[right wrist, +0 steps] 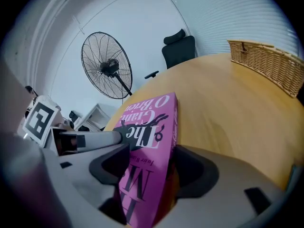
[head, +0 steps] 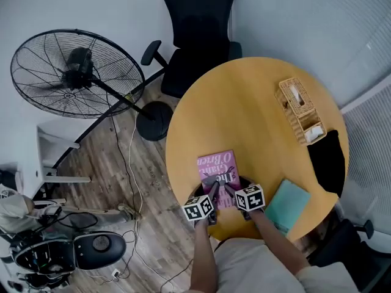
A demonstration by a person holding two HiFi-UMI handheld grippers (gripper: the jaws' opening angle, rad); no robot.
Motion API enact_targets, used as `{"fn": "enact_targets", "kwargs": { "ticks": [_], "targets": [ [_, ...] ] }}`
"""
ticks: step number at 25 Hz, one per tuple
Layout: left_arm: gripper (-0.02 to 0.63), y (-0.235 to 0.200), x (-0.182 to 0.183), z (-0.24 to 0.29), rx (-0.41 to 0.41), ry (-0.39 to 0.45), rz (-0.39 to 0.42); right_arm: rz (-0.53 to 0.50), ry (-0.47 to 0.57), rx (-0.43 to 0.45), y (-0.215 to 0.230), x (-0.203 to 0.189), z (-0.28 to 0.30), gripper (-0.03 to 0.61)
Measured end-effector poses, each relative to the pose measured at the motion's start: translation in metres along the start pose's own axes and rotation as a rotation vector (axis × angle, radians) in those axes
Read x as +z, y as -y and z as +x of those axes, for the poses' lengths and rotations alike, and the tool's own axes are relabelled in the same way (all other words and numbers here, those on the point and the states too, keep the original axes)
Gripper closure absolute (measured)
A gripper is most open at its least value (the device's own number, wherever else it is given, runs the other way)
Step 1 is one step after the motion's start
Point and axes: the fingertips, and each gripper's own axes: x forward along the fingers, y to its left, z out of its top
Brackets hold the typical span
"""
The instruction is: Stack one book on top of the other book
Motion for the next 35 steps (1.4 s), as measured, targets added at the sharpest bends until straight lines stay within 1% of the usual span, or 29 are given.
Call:
{"fn": "enact_targets", "kwargs": {
  "ticks": [1,3,6,15,23,29,35],
  "targets": [
    [0.329,-0.001,0.000,0.001,0.005,0.004,-0.012,-0.001,0.002,-0.006,0.001,-0.001,0.000,0.290],
    [0.364,-0.004,0.001,0.001,0.019,0.007,-0.030,0.006,0.004,-0.011,0.003,0.000,0.000,0.285],
    [0.364,-0.006,0.003,0.000,0.035,0.010,-0.034,0.006,0.010,-0.018,0.001,0.001,0.000,0.285],
    [0.364,0.000,0.002,-0.003,0.058,-0.007,-0.009,0.008,-0.014,-0.064,-0.001,-0.003,-0.005,0.285],
    [0.364,0.013,0.012,-0.009,0.058,-0.025,0.048,0.017,0.012,-0.078,-0.001,0.004,-0.017,0.287],
    [0.364,0.025,0.018,-0.018,0.034,-0.044,0.085,0.044,0.039,-0.083,-0.005,0.008,-0.033,0.296],
    [0.364,0.044,0.015,-0.024,-0.004,-0.079,0.130,0.111,0.051,-0.099,-0.001,0.004,-0.056,0.313]
  ]
}}
